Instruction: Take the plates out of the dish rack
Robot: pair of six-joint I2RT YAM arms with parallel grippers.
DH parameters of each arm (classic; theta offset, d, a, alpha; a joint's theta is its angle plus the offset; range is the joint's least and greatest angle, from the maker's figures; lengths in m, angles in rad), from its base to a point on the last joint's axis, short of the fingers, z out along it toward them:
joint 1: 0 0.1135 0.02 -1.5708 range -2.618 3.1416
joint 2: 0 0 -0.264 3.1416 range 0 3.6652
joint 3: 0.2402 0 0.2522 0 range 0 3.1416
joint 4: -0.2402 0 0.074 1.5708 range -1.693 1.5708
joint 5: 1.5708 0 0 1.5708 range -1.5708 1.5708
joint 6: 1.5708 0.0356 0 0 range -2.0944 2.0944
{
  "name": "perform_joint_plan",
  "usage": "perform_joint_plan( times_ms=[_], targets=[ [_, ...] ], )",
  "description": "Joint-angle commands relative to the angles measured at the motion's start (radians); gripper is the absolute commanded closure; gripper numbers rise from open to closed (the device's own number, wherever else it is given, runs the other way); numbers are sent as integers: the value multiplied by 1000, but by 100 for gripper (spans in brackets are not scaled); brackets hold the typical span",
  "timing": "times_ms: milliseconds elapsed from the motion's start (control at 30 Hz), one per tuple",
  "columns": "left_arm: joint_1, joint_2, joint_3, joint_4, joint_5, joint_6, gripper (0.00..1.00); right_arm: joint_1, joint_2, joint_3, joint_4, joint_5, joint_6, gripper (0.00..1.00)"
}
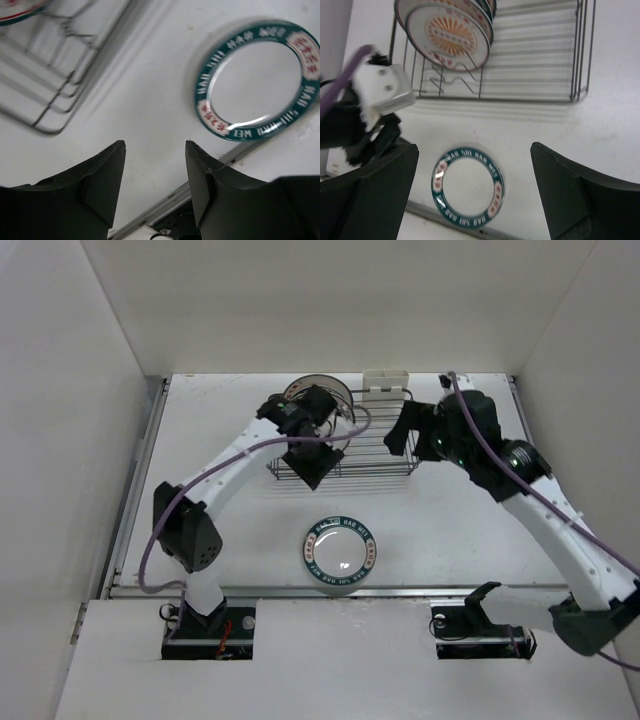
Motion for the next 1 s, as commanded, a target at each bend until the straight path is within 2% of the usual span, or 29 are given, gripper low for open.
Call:
perform_joint_plan(
  times_ms=[0, 100, 267, 333, 367, 400, 467, 567, 667, 967],
  targets=[
    [94, -154, 50, -5, -245, -128, 52, -13, 144, 182, 79, 41, -126, 0],
    [170, -164, 68, -5, -367, -226, 46, -39, 287, 355, 113, -35, -190, 0],
    [386, -141, 125, -64, -329, -303, 46, -79, 486, 541, 179, -244, -275, 1],
    [423, -132, 134, -64, -320, -303, 46, -79, 623, 598, 152, -278, -371, 11],
    [443, -132, 134, -64, -320, -293, 46, -79, 670, 631, 130, -322, -413, 24],
    [443, -123, 134, -64, -329, -293, 46, -79, 716, 696, 109, -331, -454, 27],
    [457, -113, 134, -64, -339, -283, 46, -79, 822, 745, 79, -332, -534, 41],
    [467, -92, 134, -64, -349, -283, 45, -79, 879, 745, 111, -354, -594, 48],
    [467, -64, 144, -64, -358, -283, 45, -79, 907, 745, 134, -355, -606, 52],
    [467, -4, 190, -83, -378, -283, 45, -79, 1004, 716, 174, -395, -588, 52]
  ],
)
